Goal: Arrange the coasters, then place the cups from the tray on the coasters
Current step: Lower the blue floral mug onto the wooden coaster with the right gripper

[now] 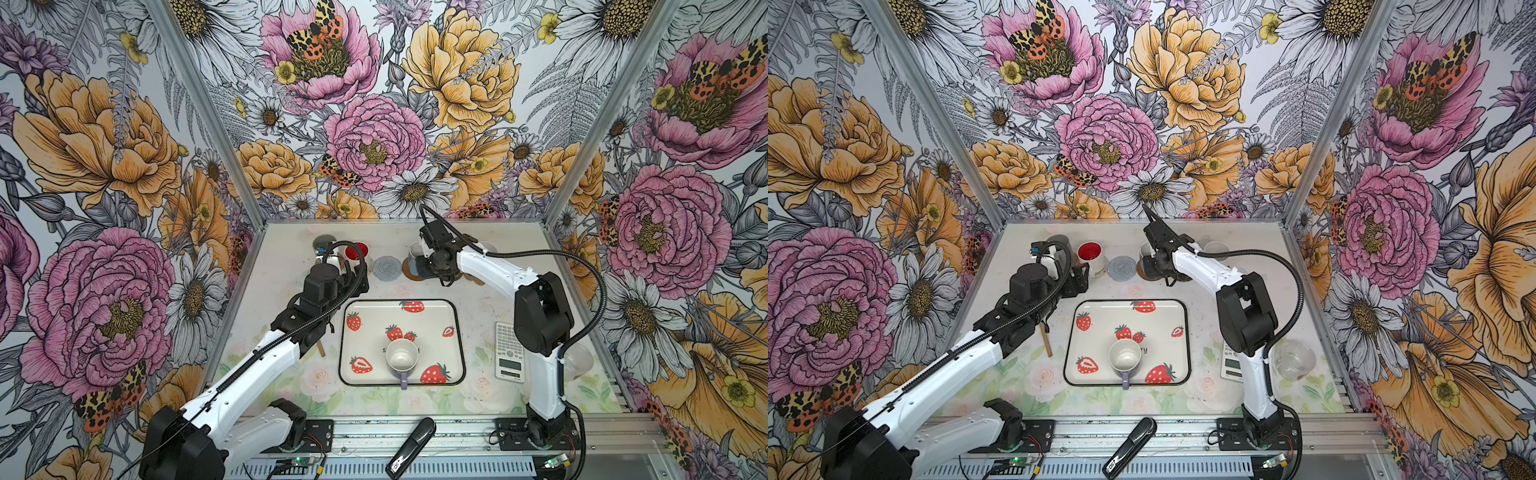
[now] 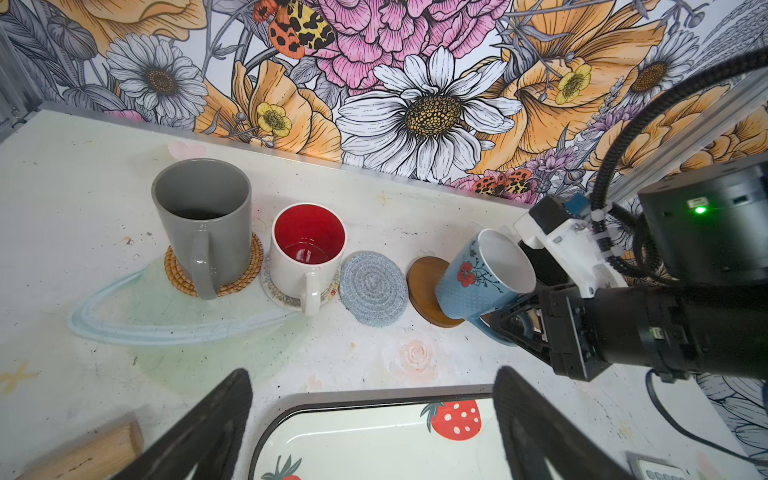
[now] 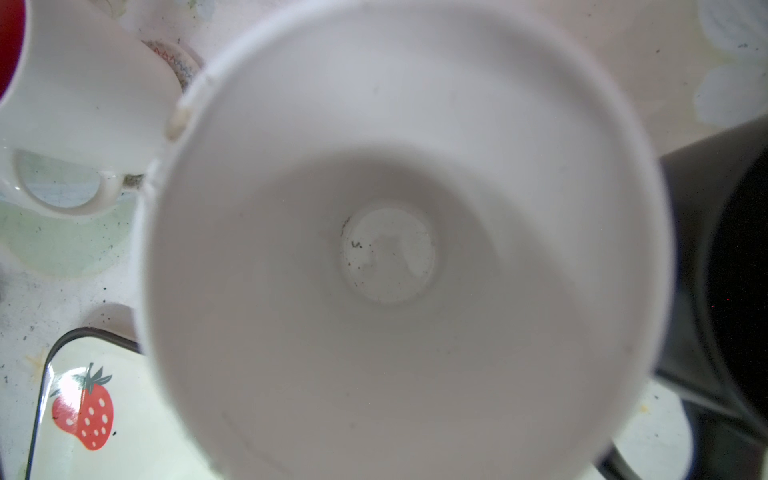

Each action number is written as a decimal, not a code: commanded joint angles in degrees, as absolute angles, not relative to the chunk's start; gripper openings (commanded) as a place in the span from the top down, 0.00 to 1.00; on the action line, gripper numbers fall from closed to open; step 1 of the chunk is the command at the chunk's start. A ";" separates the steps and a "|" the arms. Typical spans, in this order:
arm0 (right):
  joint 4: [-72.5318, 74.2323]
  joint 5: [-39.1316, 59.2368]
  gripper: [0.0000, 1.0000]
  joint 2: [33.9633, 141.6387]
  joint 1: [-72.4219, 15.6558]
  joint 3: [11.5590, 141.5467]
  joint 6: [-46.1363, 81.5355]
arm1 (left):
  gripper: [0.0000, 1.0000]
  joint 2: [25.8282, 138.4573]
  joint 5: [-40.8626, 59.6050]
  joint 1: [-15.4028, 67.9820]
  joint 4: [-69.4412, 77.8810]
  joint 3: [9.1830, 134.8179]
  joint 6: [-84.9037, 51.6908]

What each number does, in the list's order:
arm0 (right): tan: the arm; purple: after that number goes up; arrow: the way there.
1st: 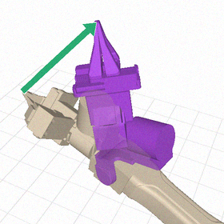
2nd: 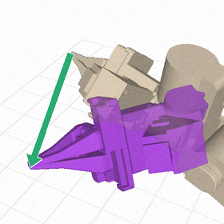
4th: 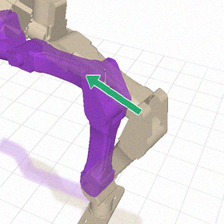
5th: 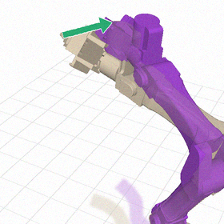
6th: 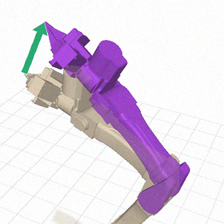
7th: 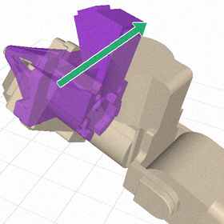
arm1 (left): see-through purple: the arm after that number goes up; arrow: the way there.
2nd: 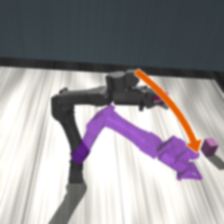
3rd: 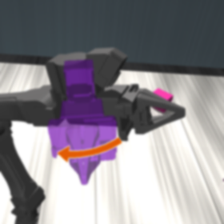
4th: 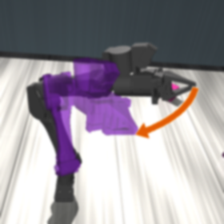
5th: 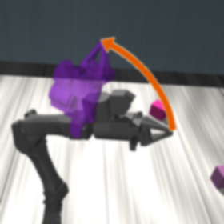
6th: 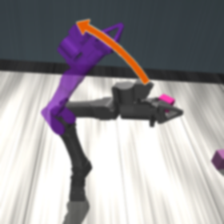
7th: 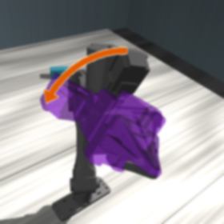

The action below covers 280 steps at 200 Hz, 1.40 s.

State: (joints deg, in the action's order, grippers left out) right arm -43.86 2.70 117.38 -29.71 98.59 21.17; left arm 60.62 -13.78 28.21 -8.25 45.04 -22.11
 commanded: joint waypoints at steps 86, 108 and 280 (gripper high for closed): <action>-40.68 1.05 1.00 119.53 -30.33 103.40 19.60 | 0.08 60.54 -12.57 27.69 -7.21 44.98 -22.32; -40.78 0.79 1.00 120.07 -30.37 103.96 19.52 | 0.08 60.41 -12.60 27.68 -7.23 44.91 -22.32; -42.36 -2.20 1.00 123.13 -30.33 106.83 18.37 | 0.08 60.05 -13.01 27.59 -8.19 45.21 -21.81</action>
